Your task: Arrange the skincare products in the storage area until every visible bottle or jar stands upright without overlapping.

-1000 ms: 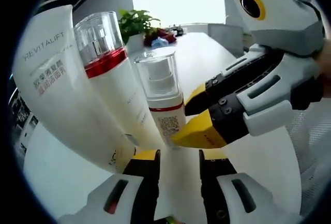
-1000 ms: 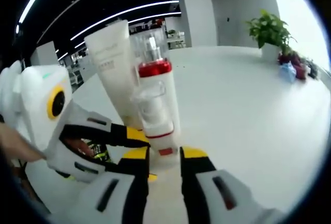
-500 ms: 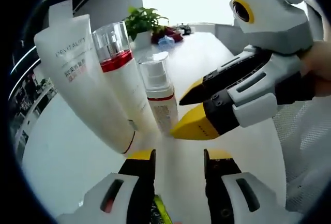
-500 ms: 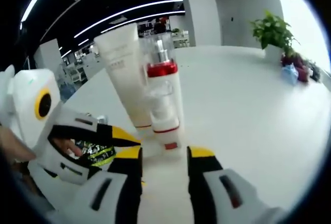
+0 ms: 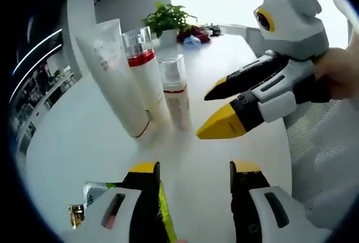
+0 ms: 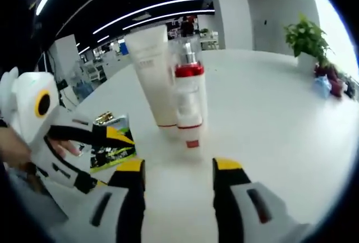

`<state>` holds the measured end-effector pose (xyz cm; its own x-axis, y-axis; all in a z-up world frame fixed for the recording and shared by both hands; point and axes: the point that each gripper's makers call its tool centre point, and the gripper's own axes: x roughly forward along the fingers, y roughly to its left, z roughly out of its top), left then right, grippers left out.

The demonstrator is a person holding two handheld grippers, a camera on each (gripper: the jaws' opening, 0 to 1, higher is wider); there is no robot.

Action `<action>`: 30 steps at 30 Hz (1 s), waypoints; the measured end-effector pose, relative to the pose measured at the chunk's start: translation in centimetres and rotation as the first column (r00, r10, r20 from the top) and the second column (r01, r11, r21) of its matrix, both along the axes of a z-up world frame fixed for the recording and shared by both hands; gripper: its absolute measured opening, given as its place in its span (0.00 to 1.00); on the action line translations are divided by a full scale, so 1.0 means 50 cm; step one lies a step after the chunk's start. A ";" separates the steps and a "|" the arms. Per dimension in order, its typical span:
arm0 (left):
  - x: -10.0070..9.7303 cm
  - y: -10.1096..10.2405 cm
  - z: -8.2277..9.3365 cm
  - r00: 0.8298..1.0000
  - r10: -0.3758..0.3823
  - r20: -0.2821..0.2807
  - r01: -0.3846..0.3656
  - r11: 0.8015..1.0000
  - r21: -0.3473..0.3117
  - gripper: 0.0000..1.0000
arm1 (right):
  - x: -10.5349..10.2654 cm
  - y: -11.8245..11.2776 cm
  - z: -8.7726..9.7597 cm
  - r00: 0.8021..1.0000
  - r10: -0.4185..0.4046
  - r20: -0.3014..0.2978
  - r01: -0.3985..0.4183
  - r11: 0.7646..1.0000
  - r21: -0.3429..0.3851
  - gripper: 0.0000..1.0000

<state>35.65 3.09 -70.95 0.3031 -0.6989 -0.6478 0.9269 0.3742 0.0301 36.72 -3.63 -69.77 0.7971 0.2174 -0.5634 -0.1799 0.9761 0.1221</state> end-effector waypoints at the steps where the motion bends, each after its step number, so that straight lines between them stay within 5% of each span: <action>1: -0.004 0.004 0.001 1.000 0.011 -0.004 -0.011 1.000 -0.001 0.50 | -0.004 0.001 -0.001 1.000 0.004 -0.004 -0.004 1.000 -0.004 0.51; 17: -0.081 0.092 0.018 0.976 0.201 -0.084 -0.201 0.980 0.006 0.62 | -0.054 0.005 0.050 0.995 0.090 0.041 -0.091 0.996 0.024 0.72; 21: -0.098 0.123 0.024 0.961 0.256 -0.104 -0.256 0.966 0.013 0.64 | -0.071 0.026 0.062 0.982 0.175 0.070 -0.179 0.981 0.071 0.82; 30: -0.147 0.175 0.055 0.927 0.350 -0.135 -0.356 0.934 -0.016 0.71 | -0.113 0.020 0.088 0.958 0.276 0.073 -0.280 0.958 0.054 0.87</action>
<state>28.31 11.82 -68.18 0.4512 -0.5878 -0.6715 0.7296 0.6763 -0.1017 31.07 -2.66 -65.34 0.7337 0.4690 -0.4916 -0.4526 0.8770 0.1611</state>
